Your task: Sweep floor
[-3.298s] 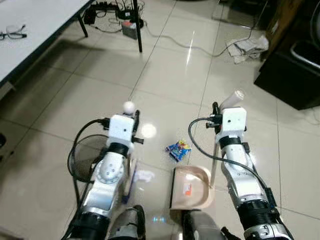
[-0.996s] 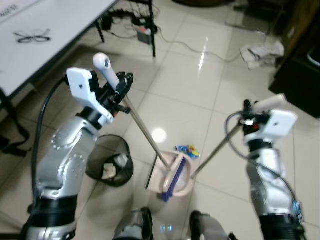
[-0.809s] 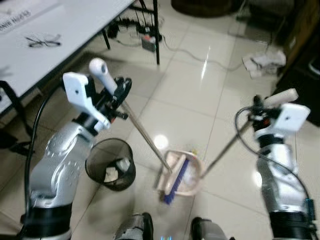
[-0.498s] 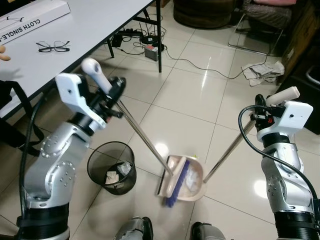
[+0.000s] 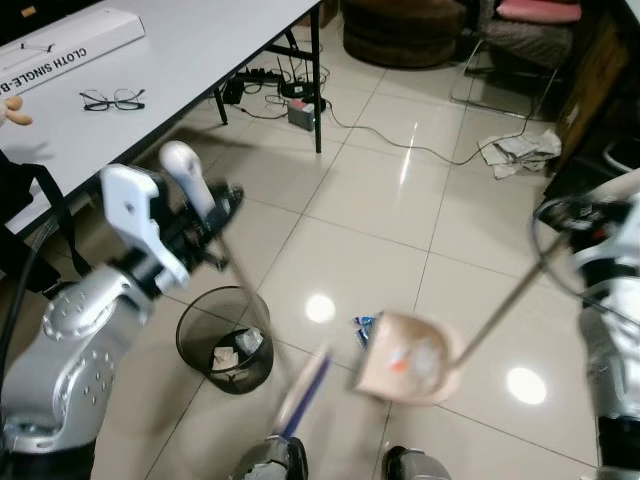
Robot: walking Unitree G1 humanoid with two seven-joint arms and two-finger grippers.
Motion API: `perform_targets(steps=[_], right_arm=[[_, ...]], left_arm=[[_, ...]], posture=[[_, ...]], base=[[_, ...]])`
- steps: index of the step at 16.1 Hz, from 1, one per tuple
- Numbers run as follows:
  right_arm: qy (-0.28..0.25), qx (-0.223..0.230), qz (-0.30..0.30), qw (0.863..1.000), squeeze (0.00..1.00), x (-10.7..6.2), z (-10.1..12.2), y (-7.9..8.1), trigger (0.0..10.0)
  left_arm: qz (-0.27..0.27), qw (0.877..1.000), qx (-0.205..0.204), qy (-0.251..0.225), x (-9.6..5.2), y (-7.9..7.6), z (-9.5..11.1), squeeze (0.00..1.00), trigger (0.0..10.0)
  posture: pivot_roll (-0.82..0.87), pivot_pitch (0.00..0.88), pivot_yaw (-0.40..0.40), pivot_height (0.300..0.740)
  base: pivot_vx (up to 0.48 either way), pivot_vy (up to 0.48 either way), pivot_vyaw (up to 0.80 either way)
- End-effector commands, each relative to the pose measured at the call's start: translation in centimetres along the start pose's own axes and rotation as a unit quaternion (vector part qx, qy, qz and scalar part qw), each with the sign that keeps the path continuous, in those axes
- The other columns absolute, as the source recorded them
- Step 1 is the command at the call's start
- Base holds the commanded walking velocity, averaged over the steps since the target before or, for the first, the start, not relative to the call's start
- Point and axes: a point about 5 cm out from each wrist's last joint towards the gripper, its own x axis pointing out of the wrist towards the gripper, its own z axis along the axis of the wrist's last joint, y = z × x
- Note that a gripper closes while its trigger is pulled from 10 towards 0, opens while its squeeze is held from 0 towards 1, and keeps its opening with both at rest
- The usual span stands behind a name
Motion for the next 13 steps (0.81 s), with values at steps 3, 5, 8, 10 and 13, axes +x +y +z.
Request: perform_targets(steps=[3, 5, 8, 10, 13], right_arm=[[-0.047, 0.032, 0.016, 0.998, 0.00, 1.4, 3.6, 0.8, 10.0], [-0.056, 0.037, 0.062, 0.996, 0.00, 1.8, 5.0, 2.8, 10.0], [-0.075, 0.059, 0.079, 0.992, 0.00, 2.1, 6.5, 4.6, 10.0], [-0.094, 0.074, 0.079, 0.990, 0.00, 2.5, 8.0, 5.0, 10.0], [-0.115, 0.083, 0.081, 0.987, 0.00, 3.0, 9.5, 5.0, 10.0]], left_arm=[[-0.016, 0.998, 0.038, 0.040, -0.4, -1.0, -1.4, 0.00, 10.0], [0.025, 0.992, 0.089, 0.082, -0.7, -0.3, -3.6, 0.00, 10.0], [0.047, 0.983, 0.114, 0.136, -1.9, 0.1, -6.9, 0.00, 10.0], [0.072, 0.980, 0.109, 0.149, -2.8, 0.0, -8.2, 0.00, 10.0], [0.117, 0.979, 0.101, 0.135, -3.2, -0.2, -9.0, 0.00, 10.0]], posture=[[0.00, 0.063, 0.058, 0.740], [0.00, 0.059, 0.058, 0.740], [0.00, 0.059, 0.059, 0.740], [0.00, 0.058, 0.056, 0.740], [0.00, 0.054, 0.050, 0.740]], base=[[0.000, 0.000, 0.00], [0.000, 0.000, 0.40], [0.000, 0.000, 0.80], [0.000, 0.000, 0.80], [0.000, 0.000, 0.80]])
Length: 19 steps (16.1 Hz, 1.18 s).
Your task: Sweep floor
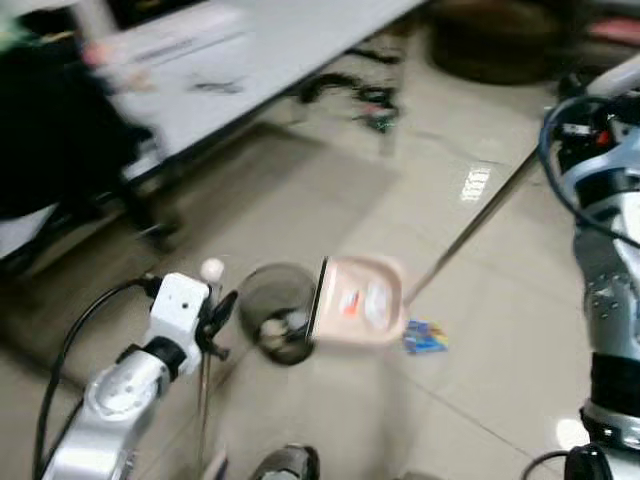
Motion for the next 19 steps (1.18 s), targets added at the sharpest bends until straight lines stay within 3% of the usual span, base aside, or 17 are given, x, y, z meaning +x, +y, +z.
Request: perform_targets(steps=[1, 8, 12, 19], right_arm=[[-0.033, 0.006, 0.001, 0.999, 0.00, 0.6, 1.8, 0.2, 10.0], [-0.030, -0.004, -0.014, 0.999, 0.00, 1.3, 1.3, 0.6, 10.0], [-0.037, -0.004, -0.021, 0.999, 0.00, 1.6, 1.0, 1.4, 10.0], [-0.044, -0.004, -0.031, 0.999, 0.00, 1.6, 1.0, 1.3, 10.0]], left_arm=[[0.027, 0.999, 0.005, -0.033, -0.1, 0.5, 0.6, 0.00, 10.0], [0.091, 0.992, -0.008, -0.086, 1.9, 0.1, 2.0, 0.00, 10.0], [0.104, 0.989, -0.015, -0.105, 3.0, 0.0, 2.6, 0.00, 10.0], [0.101, 0.989, -0.017, -0.107, 3.3, -0.1, 2.6, 0.00, 10.0]], posture=[[0.00, 0.052, 0.047, 0.740], [0.00, 0.044, 0.037, 0.740], [0.00, 0.038, 0.035, 0.740], [0.00, 0.041, 0.042, 0.740]], base=[[0.000, 0.000, 0.80], [0.000, 0.000, 0.80], [0.258, 0.000, 0.00], [0.369, 0.000, 0.00]])
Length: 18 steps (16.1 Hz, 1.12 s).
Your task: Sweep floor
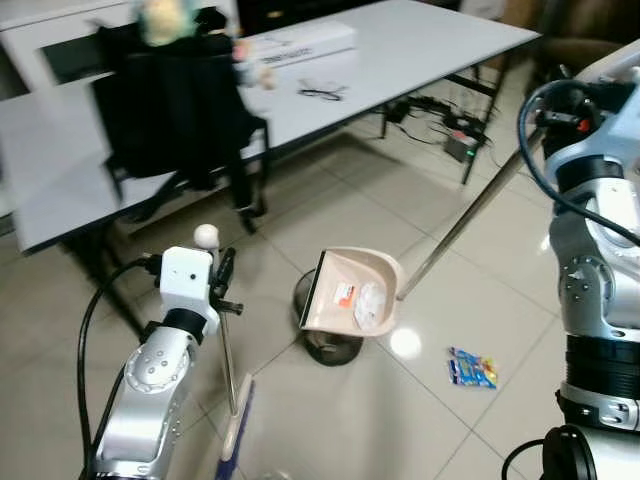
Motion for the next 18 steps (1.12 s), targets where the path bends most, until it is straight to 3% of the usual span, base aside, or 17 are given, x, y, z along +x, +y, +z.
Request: perform_targets(steps=[1, 10, 15, 18], right_arm=[[-0.036, 0.005, 0.002, 0.999, 0.00, 0.3, 1.5, 0.2, 10.0], [-0.040, 0.004, 0.001, 0.999, 0.00, 0.5, 1.5, 0.4, 10.0], [-0.070, -0.006, 0.008, 0.998, 0.00, 0.6, 2.1, 0.5, 10.0], [-0.099, -0.029, 0.043, 0.994, 0.00, 0.4, 2.3, 1.6, 10.0]], left_arm=[[0.000, 1.000, 0.005, -0.017, 0.2, 0.2, 0.6, 0.00, 10.0], [-0.003, 1.000, 0.002, -0.018, 0.2, 0.1, 0.6, 0.00, 10.0], [-0.007, 1.000, 0.000, -0.016, 0.1, -0.1, 0.5, 0.00, 10.0], [-0.011, 1.000, 0.005, -0.020, 0.2, -0.1, 0.6, 0.00, 10.0]], posture=[[0.00, 0.041, 0.042, 0.740], [0.00, 0.036, 0.038, 0.740], [0.00, 0.025, 0.035, 0.740], [0.00, 0.024, 0.034, 0.740]], base=[[0.375, 0.000, 0.00], [0.380, 0.000, 0.00], [0.000, 0.000, 0.00], [0.000, 0.000, 0.00]])
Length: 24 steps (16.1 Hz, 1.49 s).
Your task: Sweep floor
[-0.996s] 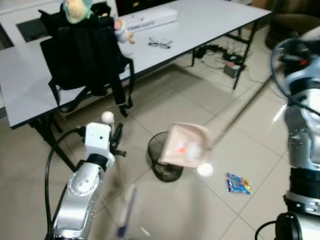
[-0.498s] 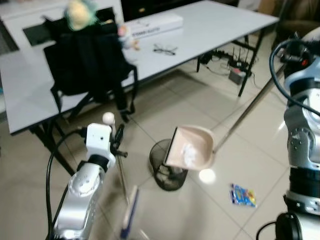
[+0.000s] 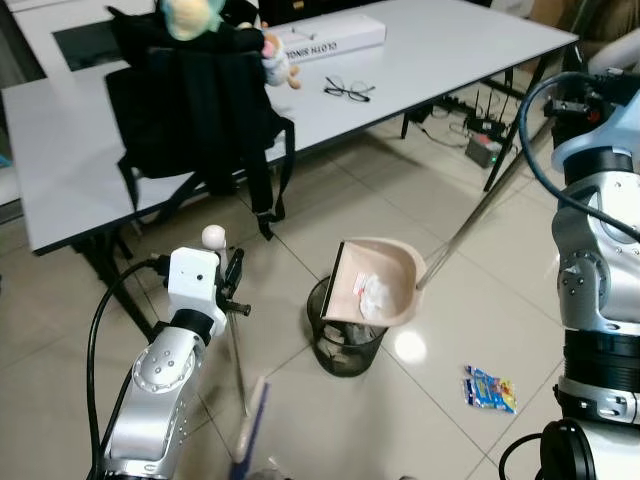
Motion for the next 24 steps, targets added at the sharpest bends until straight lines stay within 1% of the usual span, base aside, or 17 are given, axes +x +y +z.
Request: perform_targets(steps=[1, 2, 3, 5, 7, 8, 11, 13, 14, 15, 18, 19, 20, 21, 22, 23, 24], right_arm=[[-0.053, -0.012, 0.031, 0.998, 0.00, 0.1, 1.6, 0.9, 10.0], [-0.073, -0.042, 0.081, 0.993, 0.00, -0.1, 1.7, 2.5, 10.0], [-0.080, -0.055, 0.104, 0.990, 0.00, -0.3, 1.7, 3.2, 10.0], [-0.105, -0.099, 0.182, 0.973, 0.00, -1.0, 1.5, 6.1, 10.0], [-0.120, -0.118, 0.220, 0.961, 0.00, -1.7, 1.2, 7.7, 10.0], [-0.124, -0.116, 0.243, 0.955, 0.00, -2.4, 0.8, 8.9, 10.0], [-0.134, -0.133, 0.291, 0.938, 0.00, -3.9, 0.0, 10.6, 10.0], [-0.135, -0.129, 0.307, 0.933, 0.00, -4.9, -0.6, 11.4, 10.0], [-0.139, -0.140, 0.324, 0.925, 0.00, -5.5, -0.9, 11.9, 10.0], [-0.150, -0.167, 0.348, 0.910, 0.00, -6.1, -1.2, 12.4, 10.0], [-0.157, -0.186, 0.355, 0.903, 0.00, -6.5, -1.5, 12.3, 10.0], [-0.157, -0.189, 0.352, 0.903, 0.00, -6.5, -1.5, 12.2, 10.0], [-0.146, -0.205, 0.292, 0.923, 0.00, -5.5, -1.2, 10.7, 10.0], [-0.127, -0.201, 0.227, 0.944, 0.00, -4.5, -0.8, 9.1, 10.0], [-0.119, -0.211, 0.178, 0.954, 0.00, -3.7, -0.3, 7.4, 10.0], [-0.095, -0.242, 0.140, 0.955, 0.00, -3.3, -0.3, 5.9, 10.0], [-0.076, -0.257, 0.121, 0.956, 0.00, -3.1, -0.6, 5.2, 10.0]], left_arm=[[-0.002, 1.000, 0.010, -0.023, 0.2, 0.1, 0.8, 0.00, 10.0], [-0.003, 1.000, 0.010, -0.023, 0.1, 0.1, 0.8, 0.00, 10.0], [-0.003, 1.000, 0.010, -0.023, 0.1, 0.0, 0.8, 0.00, 10.0], [-0.007, 1.000, 0.010, -0.022, 0.0, -0.3, 0.8, 0.00, 10.0], [-0.008, 1.000, 0.009, -0.022, 0.0, -0.4, 0.8, 0.00, 10.0], [-0.008, 1.000, 0.008, -0.021, 0.0, -0.4, 0.8, 0.00, 10.0], [-0.010, 1.000, 0.008, -0.019, 0.0, -0.4, 0.7, 0.00, 10.0], [-0.014, 1.000, 0.010, -0.017, -0.1, -0.5, 0.6, 0.00, 10.0], [-0.015, 1.000, 0.011, -0.017, 0.0, -0.5, 0.6, 0.00, 10.0], [-0.016, 1.000, 0.012, -0.017, 0.0, -0.5, 0.6, 0.00, 10.0], [-0.020, 1.000, 0.014, -0.015, 0.0, -0.6, 0.4, 0.00, 10.0], [-0.021, 1.000, 0.015, -0.015, 0.0, -0.7, 0.4, 0.00, 10.0], [-0.026, 0.999, 0.018, -0.013, 0.0, -0.8, 0.3, 0.00, 10.0], [-0.031, 0.999, 0.018, -0.010, -0.1, -0.9, 0.3, 0.00, 10.0], [-0.038, 0.999, 0.015, -0.005, -0.1, -1.0, 0.1, 0.00, 10.0], [-0.046, 0.999, 0.012, 0.000, -0.2, -1.1, -0.1, 0.00, 10.0], [-0.050, 0.999, 0.012, 0.001, -0.2, -1.2, -0.1, 0.00, 10.0]], posture=[[0.00, 0.023, 0.033, 0.740], [0.00, 0.024, 0.034, 0.740], [0.00, 0.026, 0.035, 0.740], [0.00, 0.031, 0.033, 0.740], [0.00, 0.033, 0.031, 0.740], [0.00, 0.038, 0.029, 0.740], [0.00, 0.043, 0.031, 0.740], [0.00, 0.046, 0.033, 0.740], [0.00, 0.047, 0.031, 0.740], [0.00, 0.048, 0.031, 0.740], [0.00, 0.049, 0.030, 0.740], [0.00, 0.049, 0.030, 0.740], [0.00, 0.050, 0.029, 0.740], [0.00, 0.052, 0.031, 0.740], [-0.01, 0.052, 0.031, 0.740], [-0.01, 0.052, 0.033, 0.740], [-0.01, 0.052, 0.033, 0.740]], base=[[0.000, 0.000, 0.00], [0.000, 0.000, 0.00], [0.000, 0.000, 0.00], [0.000, 0.000, 0.00], [0.000, 0.000, 0.00], [0.000, 0.000, 0.00], [0.000, 0.000, 0.00], [0.000, 0.000, 0.00], [0.000, 0.000, 0.00], [0.000, 0.000, 0.00], [0.000, 0.000, 0.00], [0.000, 0.000, 0.00], [0.000, 0.000, 0.00], [0.000, 0.000, 0.00], [0.000, 0.000, 0.00], [0.000, 0.000, 0.00], [0.000, 0.000, 0.00]])
